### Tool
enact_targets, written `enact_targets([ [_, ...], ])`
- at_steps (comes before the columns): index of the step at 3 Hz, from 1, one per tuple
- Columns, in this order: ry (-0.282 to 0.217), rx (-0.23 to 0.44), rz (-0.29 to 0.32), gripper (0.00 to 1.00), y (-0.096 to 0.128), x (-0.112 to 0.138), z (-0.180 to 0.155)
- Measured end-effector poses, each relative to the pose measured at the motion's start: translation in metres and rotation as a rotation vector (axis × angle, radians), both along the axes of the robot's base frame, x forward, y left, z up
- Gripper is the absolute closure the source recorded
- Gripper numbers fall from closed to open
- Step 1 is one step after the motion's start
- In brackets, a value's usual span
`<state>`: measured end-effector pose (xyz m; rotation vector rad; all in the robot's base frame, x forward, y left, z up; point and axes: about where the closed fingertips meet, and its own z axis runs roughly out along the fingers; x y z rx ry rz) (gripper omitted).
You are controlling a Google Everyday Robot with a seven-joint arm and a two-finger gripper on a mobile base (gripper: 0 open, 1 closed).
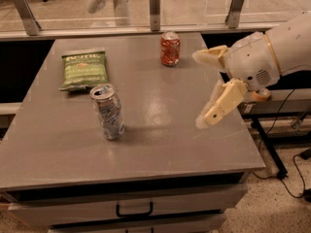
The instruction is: Pick redbull can
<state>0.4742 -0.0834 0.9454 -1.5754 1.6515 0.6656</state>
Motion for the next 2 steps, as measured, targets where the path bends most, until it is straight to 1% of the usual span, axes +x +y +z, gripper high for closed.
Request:
enact_targets([
  [1, 0.020, 0.041, 0.040, 0.00, 0.017, -0.004, -0.010],
  [2, 0.063, 0.145, 0.122, 0.00, 0.059, -0.013, -0.027],
])
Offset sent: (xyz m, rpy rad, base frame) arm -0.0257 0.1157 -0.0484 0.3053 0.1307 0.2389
